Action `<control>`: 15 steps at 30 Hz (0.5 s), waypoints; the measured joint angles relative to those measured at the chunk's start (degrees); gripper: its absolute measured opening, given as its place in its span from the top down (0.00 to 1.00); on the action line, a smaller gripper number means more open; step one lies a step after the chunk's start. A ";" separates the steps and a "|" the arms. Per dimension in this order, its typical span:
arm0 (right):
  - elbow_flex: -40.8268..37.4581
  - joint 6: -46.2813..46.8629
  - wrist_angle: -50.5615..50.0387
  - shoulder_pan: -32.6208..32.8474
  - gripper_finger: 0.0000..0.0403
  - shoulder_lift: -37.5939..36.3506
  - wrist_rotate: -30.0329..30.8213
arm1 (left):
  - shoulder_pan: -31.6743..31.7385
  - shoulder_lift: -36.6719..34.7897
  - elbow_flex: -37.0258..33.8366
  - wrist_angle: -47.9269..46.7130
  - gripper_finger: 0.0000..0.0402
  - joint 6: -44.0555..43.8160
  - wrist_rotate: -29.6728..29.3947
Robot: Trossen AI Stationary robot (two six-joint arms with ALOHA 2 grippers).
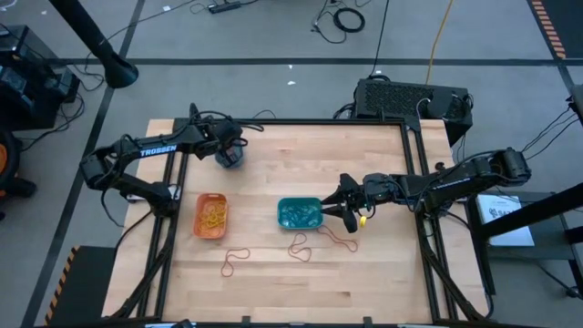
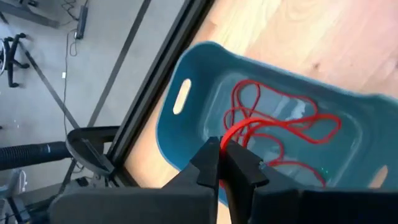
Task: Sort rubber bands into baskets
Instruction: Put the red rubber band into the blue bin
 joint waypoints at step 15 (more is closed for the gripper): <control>0.00 0.02 0.02 0.00 0.65 0.00 0.00 | 1.07 0.00 0.61 -4.13 0.70 -2.00 2.76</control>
